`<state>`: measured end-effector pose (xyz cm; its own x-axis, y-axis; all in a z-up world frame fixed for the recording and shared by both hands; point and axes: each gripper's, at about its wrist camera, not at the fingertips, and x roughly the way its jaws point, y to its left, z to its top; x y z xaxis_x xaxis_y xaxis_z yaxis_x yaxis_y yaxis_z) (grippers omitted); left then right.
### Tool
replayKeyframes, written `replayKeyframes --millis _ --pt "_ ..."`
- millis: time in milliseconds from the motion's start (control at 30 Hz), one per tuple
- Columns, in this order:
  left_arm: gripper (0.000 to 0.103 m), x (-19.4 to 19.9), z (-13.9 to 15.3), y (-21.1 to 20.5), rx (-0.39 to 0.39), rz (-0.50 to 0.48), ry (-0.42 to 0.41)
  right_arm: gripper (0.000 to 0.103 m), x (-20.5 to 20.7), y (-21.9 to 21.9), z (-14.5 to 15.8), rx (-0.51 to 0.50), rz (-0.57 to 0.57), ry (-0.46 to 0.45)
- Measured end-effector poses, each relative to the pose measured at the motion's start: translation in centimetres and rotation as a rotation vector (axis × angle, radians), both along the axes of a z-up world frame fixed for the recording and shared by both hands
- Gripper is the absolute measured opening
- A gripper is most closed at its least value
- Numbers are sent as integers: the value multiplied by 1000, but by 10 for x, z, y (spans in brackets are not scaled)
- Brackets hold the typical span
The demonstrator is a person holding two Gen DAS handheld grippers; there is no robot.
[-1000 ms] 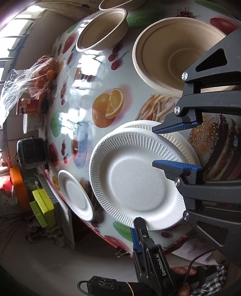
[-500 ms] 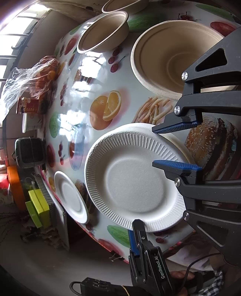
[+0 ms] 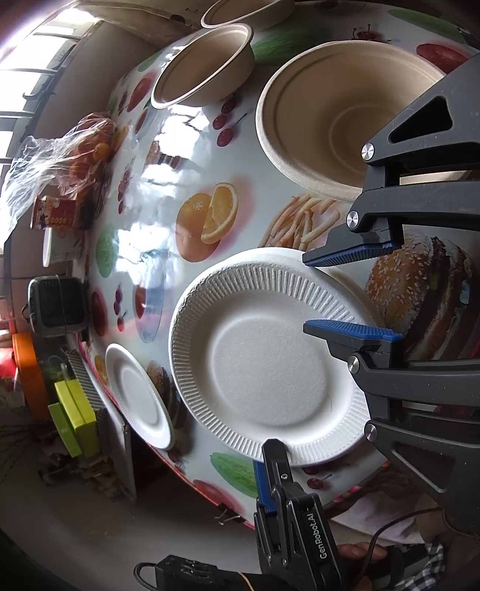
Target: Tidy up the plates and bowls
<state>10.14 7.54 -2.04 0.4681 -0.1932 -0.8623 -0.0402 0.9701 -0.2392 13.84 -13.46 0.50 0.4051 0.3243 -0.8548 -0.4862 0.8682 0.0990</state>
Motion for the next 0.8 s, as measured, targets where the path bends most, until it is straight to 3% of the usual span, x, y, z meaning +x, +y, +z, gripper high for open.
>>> replayKeyframes --millis 567,800 --pt "32 2 -1 -1 -4 -12 -1 37 -2 -1 0 2 2 -4" --pt "37 0 1 0 -5 -16 -13 41 -4 2 4 -1 1 -11"
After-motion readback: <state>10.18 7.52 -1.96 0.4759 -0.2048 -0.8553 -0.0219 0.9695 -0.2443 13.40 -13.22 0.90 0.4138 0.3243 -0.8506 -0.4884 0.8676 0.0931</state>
